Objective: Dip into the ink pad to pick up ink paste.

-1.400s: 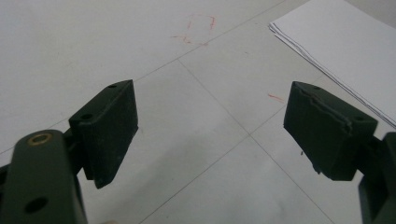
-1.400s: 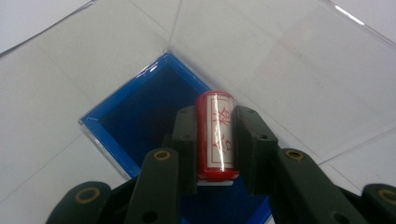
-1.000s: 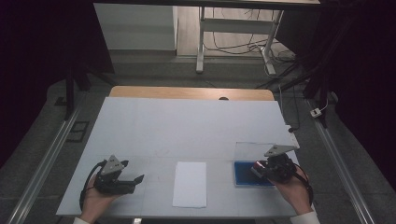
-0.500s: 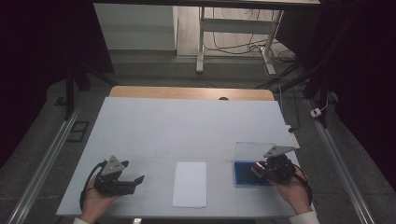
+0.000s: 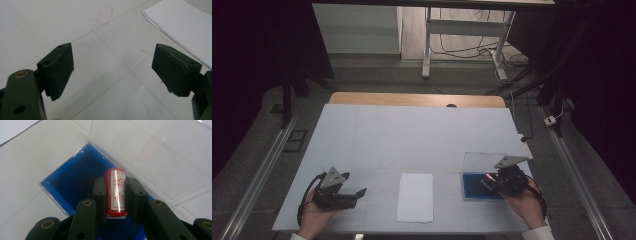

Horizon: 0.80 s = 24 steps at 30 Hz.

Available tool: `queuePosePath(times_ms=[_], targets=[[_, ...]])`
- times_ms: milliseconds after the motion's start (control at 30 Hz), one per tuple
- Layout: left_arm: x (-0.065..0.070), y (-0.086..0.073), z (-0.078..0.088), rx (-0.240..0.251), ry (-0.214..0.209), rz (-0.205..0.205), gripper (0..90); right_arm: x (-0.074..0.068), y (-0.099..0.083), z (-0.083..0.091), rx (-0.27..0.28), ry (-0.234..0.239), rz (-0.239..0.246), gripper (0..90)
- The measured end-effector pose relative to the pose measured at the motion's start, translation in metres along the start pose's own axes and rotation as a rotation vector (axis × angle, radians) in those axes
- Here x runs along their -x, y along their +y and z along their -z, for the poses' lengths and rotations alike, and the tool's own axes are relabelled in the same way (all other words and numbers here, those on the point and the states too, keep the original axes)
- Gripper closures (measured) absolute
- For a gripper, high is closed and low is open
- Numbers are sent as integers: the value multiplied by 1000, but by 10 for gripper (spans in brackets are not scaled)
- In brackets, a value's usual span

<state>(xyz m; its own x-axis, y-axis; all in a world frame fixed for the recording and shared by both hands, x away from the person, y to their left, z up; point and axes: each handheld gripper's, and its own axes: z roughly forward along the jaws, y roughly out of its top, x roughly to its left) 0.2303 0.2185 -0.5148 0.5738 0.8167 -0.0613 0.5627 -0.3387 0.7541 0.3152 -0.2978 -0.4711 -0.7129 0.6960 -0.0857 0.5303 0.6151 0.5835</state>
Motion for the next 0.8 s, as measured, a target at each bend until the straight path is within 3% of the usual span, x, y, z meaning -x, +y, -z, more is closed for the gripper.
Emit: queuePosePath(times_ms=[333,533,800], targets=[[0,0,1,5,2,-1,177,1,-1,0,10,3,-6,709],[-2,0,2,22,20,6,185,2,-4,5,52,12,11,706],[-2,-1,2,17,18,5,185,4,-7,11,104,23,-6,705]])
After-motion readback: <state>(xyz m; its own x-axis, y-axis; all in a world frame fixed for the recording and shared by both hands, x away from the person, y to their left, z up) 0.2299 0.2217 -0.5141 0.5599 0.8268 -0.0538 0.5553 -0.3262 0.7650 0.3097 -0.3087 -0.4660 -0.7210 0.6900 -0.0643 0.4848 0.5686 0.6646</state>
